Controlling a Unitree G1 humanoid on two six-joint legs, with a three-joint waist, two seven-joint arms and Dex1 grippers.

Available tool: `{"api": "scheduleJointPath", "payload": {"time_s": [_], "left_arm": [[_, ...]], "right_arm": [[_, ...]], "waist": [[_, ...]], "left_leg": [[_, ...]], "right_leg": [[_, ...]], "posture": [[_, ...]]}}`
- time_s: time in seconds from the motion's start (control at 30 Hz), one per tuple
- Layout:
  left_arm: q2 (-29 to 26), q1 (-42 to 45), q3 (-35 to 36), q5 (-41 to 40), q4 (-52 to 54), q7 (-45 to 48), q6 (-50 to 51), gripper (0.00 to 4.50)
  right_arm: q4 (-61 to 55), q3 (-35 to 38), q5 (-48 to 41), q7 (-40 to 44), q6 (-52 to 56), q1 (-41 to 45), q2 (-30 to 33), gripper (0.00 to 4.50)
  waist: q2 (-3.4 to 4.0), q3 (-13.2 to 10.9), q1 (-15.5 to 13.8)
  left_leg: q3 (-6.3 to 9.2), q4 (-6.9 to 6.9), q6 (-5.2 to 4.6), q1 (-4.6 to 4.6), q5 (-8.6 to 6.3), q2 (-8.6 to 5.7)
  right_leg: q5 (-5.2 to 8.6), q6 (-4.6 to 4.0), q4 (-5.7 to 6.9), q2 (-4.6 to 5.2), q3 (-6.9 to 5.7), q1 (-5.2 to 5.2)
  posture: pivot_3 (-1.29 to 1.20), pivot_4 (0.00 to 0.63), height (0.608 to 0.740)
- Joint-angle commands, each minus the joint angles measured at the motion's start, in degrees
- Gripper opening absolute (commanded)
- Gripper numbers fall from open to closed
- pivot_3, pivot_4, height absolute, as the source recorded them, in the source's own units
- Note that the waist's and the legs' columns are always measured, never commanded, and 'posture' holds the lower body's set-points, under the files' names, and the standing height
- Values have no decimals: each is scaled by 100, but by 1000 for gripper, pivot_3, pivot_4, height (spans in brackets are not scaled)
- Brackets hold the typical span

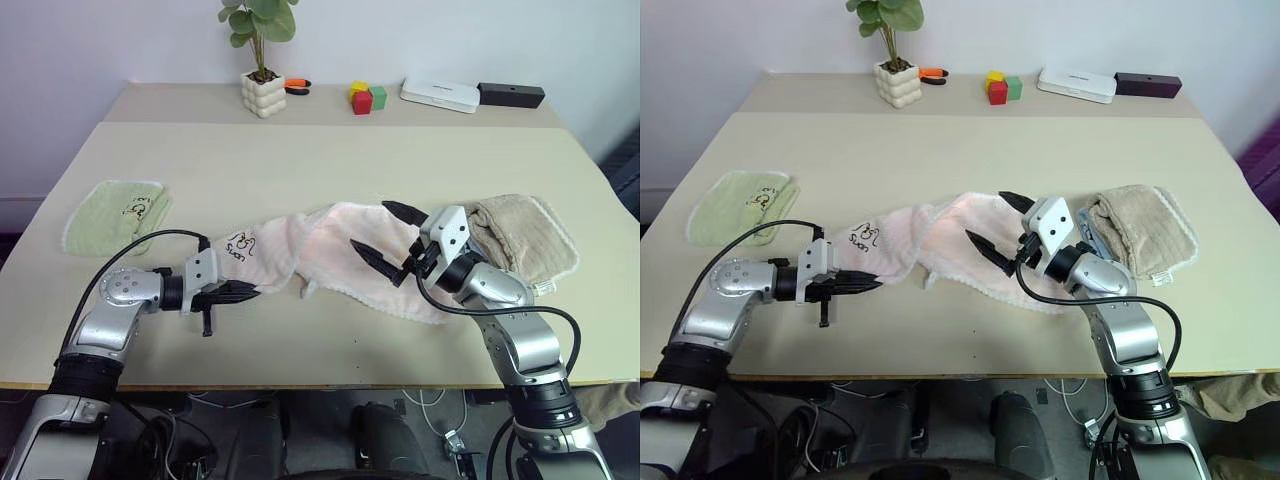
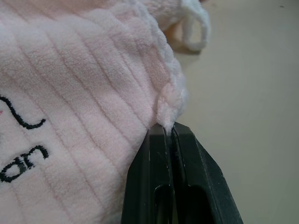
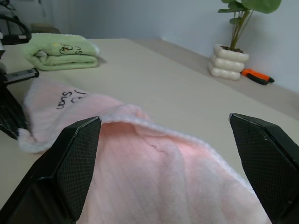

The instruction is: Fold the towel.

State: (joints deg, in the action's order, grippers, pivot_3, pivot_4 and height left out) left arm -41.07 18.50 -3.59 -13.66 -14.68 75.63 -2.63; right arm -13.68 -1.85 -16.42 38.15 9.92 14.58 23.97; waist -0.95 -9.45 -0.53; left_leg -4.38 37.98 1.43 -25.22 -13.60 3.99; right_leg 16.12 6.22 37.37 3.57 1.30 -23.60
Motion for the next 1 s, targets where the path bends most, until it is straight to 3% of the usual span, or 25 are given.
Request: {"api": "scheduleJointPath", "payload": {"time_s": [0.03,0.33,0.53,0.67,1.0], "left_arm": [[-199,-75,389,-672,320,397,320,61],[-617,-183,1245,-1379,352,721,404,61],[-841,-570,1720,-1723,473,1032,400,61],[-925,-1051,2017,-1793,593,1042,412,61],[-687,-1906,2194,-1808,1206,712,339,61]], "right_arm": [[-16,102,36,-35,-196,153,3,4500],[535,66,224,18,-442,500,48,4500],[1519,356,774,-419,-772,1071,284,4500],[2635,372,1139,-755,-258,1658,566,4500],[4155,17,1171,41,749,2751,659,4500]], "waist": [[0,0,2],[0,-2,3],[3,-4,37],[4,-5,102],[10,-8,156]], "left_leg": [[0,0,0,0,0,0],[-1,0,0,-1,0,1],[-3,-2,0,-2,0,1],[-5,-3,0,-4,0,1],[-14,-15,0,-7,0,4]], "right_leg": [[0,0,0,0,0,0],[1,-2,0,1,0,-1],[1,-3,0,2,0,-5],[2,-3,3,2,1,-8],[1,-1,4,2,7,-23]], "posture": [[0,150,735],[0,150,735],[0,150,735],[0,150,735],[0,150,735]]}}
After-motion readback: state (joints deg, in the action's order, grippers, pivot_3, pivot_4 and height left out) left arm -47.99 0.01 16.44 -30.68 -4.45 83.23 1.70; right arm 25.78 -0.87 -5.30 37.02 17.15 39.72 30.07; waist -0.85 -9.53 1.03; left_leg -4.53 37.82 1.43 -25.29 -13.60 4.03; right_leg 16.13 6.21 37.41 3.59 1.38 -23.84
